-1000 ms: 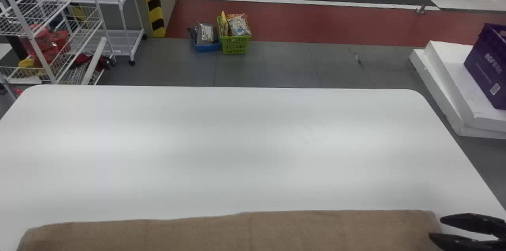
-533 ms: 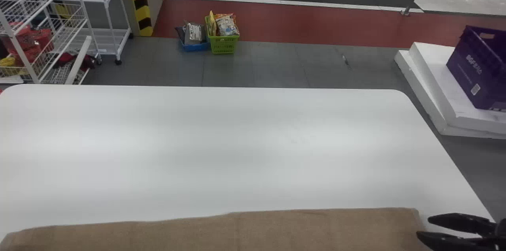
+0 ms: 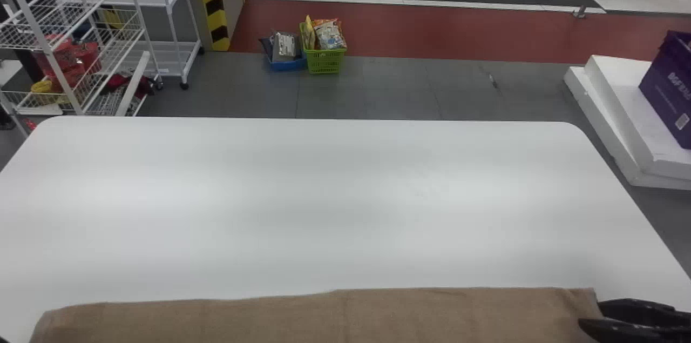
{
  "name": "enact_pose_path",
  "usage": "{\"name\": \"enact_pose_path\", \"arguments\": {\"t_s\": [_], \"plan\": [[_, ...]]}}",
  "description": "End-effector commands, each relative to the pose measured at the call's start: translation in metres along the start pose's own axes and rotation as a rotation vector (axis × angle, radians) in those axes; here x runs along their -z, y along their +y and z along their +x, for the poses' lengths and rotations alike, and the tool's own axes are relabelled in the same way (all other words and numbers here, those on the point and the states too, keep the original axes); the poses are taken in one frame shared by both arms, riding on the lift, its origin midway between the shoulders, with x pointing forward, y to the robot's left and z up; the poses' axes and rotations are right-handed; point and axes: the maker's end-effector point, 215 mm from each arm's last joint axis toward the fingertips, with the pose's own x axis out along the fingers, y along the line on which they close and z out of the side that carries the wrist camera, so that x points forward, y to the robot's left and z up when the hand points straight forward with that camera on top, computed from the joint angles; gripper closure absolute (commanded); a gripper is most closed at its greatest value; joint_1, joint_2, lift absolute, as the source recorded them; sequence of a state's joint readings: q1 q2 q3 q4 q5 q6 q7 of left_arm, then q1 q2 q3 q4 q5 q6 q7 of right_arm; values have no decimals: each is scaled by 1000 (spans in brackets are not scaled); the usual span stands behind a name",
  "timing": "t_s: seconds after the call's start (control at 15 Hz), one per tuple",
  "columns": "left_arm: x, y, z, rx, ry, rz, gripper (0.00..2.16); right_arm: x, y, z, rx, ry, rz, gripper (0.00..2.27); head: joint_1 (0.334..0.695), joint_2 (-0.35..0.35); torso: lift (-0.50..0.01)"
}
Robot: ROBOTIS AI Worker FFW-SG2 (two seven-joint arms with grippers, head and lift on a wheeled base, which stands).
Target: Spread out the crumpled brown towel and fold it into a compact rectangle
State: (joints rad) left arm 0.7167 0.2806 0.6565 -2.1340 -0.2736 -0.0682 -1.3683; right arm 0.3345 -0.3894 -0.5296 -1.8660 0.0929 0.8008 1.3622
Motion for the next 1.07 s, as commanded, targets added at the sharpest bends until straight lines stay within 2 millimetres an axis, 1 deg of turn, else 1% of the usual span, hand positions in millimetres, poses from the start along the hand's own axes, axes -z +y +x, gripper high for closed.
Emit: {"name": "enact_pose_path", "arguments": {"t_s": [0.0, 0.33, 0.67, 0.73, 0.93, 1.0], "plan": [[0, 0, 0, -1, -2, 0, 80, -3, 0, -2, -4, -9, 0, 647, 695, -69, -127], [-7, 9, -2, -31, -21, 3, 83, -8, -4, -4, 1, -29, 13, 647, 695, -72, -127], [-8, 14, -2, -48, -27, 4, 83, 5, -12, -2, -17, -27, 135, 653, 695, -83, -127], [-8, 14, -2, -49, -27, 3, 83, 5, -15, -4, -13, -28, 148, 839, 695, -85, -127], [-8, 16, -2, -50, -27, 1, 83, 0, -15, -7, -25, -46, 179, 842, 695, -95, -127], [-8, 17, -2, -52, -28, 2, 83, 2, -16, -7, -25, -42, 199, 846, 695, -96, -127]]}}
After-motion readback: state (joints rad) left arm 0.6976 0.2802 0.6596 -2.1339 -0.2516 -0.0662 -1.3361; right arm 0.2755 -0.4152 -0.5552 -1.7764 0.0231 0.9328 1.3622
